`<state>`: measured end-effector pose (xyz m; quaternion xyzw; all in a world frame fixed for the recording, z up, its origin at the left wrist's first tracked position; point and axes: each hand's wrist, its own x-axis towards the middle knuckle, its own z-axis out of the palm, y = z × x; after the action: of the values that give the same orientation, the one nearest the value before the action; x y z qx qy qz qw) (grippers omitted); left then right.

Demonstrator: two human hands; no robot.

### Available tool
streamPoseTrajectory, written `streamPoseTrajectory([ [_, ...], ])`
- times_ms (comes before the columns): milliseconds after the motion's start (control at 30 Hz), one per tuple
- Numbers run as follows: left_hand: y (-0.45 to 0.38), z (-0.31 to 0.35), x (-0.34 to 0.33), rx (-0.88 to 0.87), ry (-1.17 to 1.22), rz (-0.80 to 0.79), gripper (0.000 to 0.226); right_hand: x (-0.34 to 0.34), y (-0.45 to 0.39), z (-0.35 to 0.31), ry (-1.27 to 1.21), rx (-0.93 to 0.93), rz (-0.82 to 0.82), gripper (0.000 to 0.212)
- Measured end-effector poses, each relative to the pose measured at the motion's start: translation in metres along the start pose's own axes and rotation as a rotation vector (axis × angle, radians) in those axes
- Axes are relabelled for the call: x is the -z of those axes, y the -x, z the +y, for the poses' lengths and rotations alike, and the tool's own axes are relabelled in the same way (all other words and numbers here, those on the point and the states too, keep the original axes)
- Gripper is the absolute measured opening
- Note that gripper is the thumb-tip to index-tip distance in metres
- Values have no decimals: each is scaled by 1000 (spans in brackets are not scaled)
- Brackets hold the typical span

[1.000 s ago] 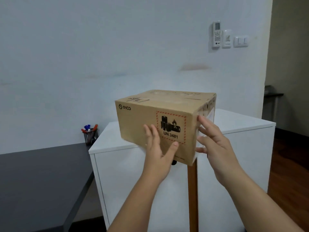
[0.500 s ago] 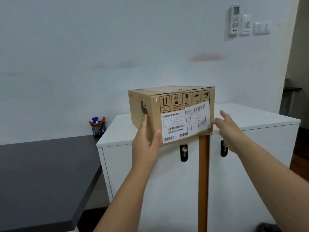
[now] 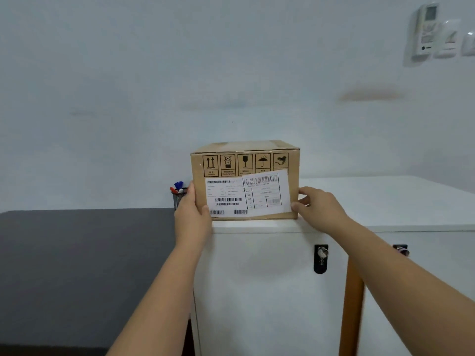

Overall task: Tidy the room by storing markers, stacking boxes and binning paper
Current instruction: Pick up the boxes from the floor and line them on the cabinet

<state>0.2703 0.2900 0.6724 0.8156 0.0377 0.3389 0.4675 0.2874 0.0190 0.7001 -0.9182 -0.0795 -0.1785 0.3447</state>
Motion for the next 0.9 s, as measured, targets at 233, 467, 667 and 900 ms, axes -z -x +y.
streamPoseTrajectory([
  [233,-39,-3,-4,59,-264,-155,88,-38,-44,4,-214,-43,23,40],
  [467,-66,-6,-23,125,-346,-291,92,-48,-75,6,-206,-88,35,40],
  [667,-78,-18,-34,130,-381,-272,95,-50,-86,11,-200,-118,18,39],
  [900,-60,-12,-28,14,-471,-154,78,-50,-72,7,-48,-165,103,29],
])
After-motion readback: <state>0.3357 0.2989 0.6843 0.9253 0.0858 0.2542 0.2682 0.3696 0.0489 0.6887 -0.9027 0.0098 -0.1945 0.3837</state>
